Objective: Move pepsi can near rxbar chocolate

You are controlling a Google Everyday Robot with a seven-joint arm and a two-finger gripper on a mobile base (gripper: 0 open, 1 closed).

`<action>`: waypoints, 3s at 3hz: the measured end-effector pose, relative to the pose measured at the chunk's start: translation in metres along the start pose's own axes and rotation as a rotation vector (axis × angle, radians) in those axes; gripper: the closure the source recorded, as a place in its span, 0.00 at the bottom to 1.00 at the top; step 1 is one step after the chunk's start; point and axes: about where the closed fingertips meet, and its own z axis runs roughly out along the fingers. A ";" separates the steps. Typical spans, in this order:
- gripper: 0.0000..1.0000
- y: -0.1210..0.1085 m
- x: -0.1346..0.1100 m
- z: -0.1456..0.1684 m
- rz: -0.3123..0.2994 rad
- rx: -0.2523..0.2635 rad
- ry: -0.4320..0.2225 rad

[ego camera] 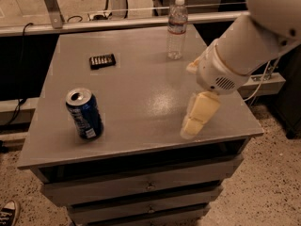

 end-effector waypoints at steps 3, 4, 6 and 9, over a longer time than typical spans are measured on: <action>0.00 0.026 -0.127 0.099 -0.063 -0.160 -0.348; 0.00 0.038 -0.166 0.108 -0.077 -0.197 -0.447; 0.15 0.058 -0.216 0.119 -0.062 -0.231 -0.546; 0.85 0.041 -0.209 0.096 -0.006 -0.151 -0.567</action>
Offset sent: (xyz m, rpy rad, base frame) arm 0.0267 0.1694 -0.0476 0.3745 0.0367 0.1919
